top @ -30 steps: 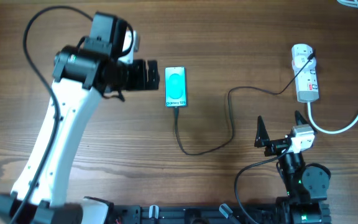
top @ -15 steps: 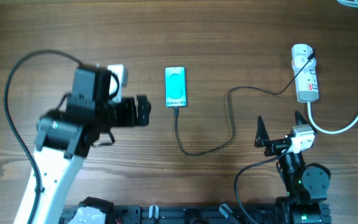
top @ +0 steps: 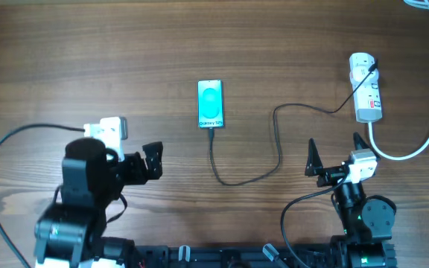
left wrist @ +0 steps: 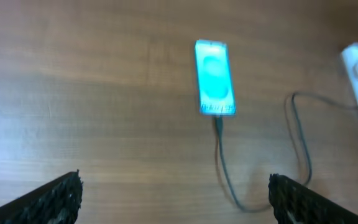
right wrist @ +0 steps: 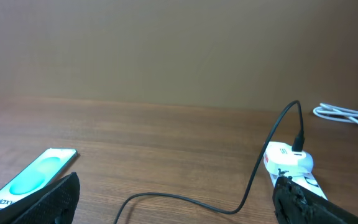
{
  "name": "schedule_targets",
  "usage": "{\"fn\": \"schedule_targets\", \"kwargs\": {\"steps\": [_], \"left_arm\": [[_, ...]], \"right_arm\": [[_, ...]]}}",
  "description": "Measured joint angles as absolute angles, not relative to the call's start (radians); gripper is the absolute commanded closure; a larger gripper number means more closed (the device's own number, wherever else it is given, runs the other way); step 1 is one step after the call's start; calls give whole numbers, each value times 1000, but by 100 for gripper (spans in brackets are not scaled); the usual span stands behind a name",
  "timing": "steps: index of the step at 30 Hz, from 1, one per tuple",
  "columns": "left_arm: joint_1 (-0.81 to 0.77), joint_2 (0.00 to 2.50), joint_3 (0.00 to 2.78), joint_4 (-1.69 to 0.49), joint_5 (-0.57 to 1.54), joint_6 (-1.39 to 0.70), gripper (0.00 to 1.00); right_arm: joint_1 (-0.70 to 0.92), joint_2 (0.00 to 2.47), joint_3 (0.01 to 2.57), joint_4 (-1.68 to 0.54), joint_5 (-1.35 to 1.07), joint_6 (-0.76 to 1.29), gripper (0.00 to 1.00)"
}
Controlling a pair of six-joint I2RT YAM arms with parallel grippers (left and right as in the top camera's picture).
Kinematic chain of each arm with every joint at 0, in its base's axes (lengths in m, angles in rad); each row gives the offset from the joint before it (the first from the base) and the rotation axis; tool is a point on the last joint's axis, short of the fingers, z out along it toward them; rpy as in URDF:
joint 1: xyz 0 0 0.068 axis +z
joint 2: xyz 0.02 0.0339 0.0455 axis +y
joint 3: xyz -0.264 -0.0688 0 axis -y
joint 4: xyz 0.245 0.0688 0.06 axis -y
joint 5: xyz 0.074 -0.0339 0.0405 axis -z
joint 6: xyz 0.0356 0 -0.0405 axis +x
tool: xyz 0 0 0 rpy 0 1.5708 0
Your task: Plug charger to phone and switch on socket
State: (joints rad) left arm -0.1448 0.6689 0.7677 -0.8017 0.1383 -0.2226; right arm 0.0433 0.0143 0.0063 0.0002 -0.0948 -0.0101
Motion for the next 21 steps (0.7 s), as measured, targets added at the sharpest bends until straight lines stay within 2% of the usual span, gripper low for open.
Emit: {"fn": "schedule_targets", "kwargs": {"steps": [4, 8, 21], "left_arm": [[-143, 479, 655, -657, 139, -223, 0], [-143, 332, 567, -604, 139, -223, 0], [-81, 102, 266, -252, 173, -223, 0]], "right_arm": [[43, 15, 6, 0, -95, -10, 0], [43, 14, 6, 0, -94, -10, 0], [43, 14, 6, 0, -92, -10, 0]]}}
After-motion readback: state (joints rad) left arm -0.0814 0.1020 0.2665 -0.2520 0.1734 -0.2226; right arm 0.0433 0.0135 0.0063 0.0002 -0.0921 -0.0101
